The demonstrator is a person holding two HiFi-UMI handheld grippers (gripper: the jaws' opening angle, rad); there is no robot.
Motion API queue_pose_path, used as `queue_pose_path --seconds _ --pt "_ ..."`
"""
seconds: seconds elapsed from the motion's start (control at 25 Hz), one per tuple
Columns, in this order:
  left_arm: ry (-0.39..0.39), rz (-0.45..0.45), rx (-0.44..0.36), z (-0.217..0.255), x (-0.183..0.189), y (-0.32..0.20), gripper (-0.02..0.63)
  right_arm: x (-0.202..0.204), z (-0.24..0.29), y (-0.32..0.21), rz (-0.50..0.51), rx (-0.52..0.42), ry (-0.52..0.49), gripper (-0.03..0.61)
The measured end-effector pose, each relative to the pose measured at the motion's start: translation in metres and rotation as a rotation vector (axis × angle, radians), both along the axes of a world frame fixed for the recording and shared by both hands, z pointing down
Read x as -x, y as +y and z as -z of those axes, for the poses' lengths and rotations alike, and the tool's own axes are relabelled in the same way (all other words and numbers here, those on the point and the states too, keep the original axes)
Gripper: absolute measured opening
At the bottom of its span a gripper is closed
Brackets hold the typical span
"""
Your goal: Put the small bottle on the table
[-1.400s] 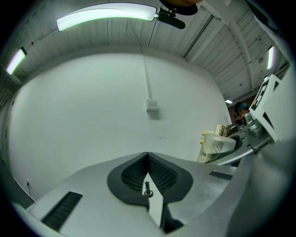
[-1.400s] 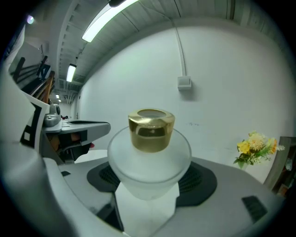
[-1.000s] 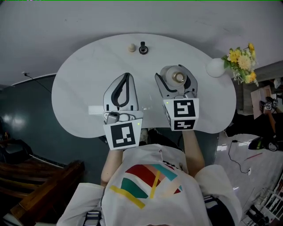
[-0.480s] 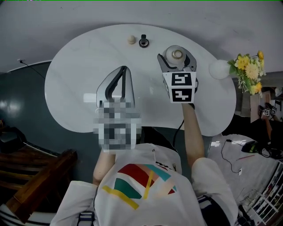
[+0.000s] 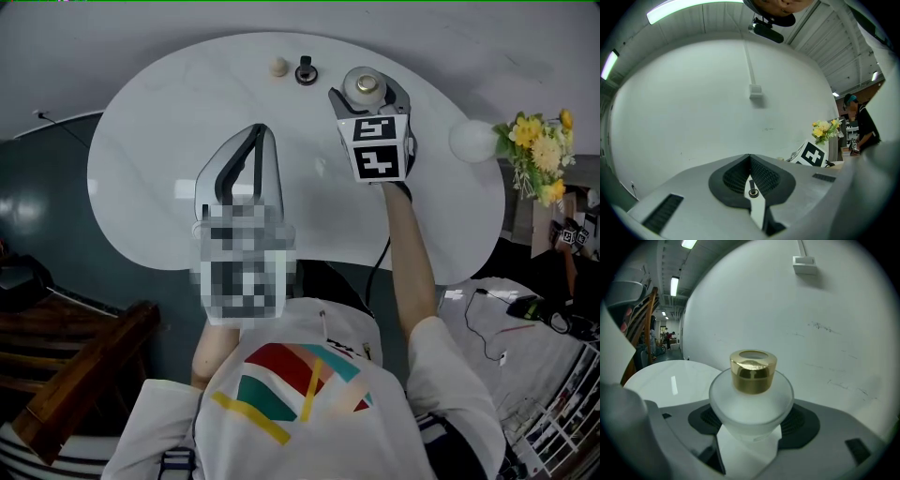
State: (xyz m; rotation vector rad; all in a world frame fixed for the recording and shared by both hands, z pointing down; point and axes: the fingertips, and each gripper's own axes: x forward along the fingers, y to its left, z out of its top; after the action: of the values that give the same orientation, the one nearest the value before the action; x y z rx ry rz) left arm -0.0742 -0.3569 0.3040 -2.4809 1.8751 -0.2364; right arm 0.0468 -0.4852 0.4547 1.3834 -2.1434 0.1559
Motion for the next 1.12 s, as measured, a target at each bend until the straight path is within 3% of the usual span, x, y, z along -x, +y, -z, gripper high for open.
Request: queue_pose_path --seconds 0.32,1.12 --pt "-0.010 0.012 0.020 -0.004 -0.001 -0.002 0.017 -0.002 -0.036 -0.013 0.028 0.059 0.074 0.347" --pt "-0.032 0.034 0.076 -0.026 0.002 -0.011 0.017 -0.015 -0.088 -0.042 -0.002 0.162 0.071 0.347"
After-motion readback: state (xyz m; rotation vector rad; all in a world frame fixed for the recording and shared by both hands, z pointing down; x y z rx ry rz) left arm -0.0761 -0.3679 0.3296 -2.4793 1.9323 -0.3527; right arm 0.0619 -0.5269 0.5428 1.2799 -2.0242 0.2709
